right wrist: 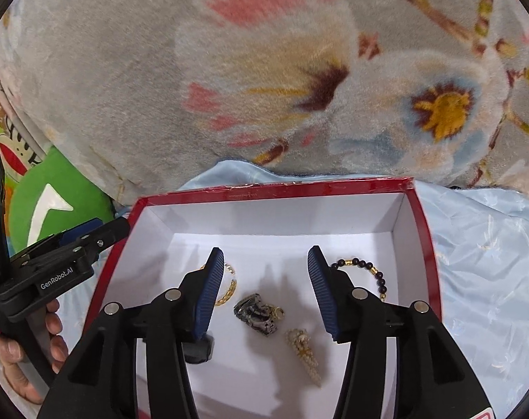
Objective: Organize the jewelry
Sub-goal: 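Carry both pieces into the red box and open both grippers, then withdraw both grippers from the box toward the gold hoop earrings, then grasp a gold hoop earring with the right gripper while the left grasps the other hoop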
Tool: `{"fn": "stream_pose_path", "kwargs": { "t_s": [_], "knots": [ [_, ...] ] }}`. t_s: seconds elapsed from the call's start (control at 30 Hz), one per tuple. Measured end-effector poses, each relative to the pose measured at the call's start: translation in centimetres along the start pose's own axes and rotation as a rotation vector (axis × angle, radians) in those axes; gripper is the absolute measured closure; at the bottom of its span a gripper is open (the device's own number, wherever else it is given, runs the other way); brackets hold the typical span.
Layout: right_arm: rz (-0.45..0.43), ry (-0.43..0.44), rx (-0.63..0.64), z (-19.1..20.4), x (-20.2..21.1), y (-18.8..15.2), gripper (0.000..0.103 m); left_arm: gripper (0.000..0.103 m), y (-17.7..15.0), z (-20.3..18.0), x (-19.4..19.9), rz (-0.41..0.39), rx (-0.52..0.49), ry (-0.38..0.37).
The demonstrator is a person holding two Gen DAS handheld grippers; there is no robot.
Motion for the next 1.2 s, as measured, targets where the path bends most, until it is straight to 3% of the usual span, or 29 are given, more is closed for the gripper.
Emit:
{"fn": "stream_pose_path", "kwargs": {
  "t_s": [0.13, 0.2, 0.47, 0.63, 0.77, 1.0, 1.2],
  "knots": [
    [-0.048, -0.01, 0.03, 0.5, 3.6, -1.8, 0.053, 0.041, -1.9, 0.0, 3.8, -0.035, -0.039, 0.02],
    [-0.07, -0.026, 0.053, 0.9, 5.9, -3.5, 0.052, 0.033, -3.3, 0.1, 5.8, -0.04, -0.045, 0.0],
    [-0.045, -0.081, 0.138, 2.4, 12.1, -14.3, 0.049, 0.03, -12.5, 1.2, 12.3, -0.013, -0.061, -0.01],
    [0.026, -0.091, 0.155, 3.8, 12.6, -21.5, 0.049, 0.03, -19.3, 2.1, 13.4, 0.067, -0.044, -0.015],
    [0.063, -0.114, 0.157, 5.1, 12.0, -26.1, 0.049, 0.03, -24.4, 1.7, 13.3, 0.12, -0.072, 0.036],
    [0.126, -0.108, 0.152, 6.6, 9.3, -29.6, 0.049, 0.03, -30.5, 0.2, 11.8, 0.223, -0.067, 0.029],
    [0.154, -0.116, 0.167, 7.2, 7.4, -30.3, 0.052, 0.031, -32.0, -0.3, 10.7, 0.249, -0.051, 0.032]
  ]
}}
Point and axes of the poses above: each gripper's, at about its wrist camera, not at the fingertips, and x roughly against the way its jaws point, z to its left, y to its top, the point moved 2 cm from there along -x, roughly the way its jaws point, and after that the axes turned 8 degrees about z, right-handed, at the moved point
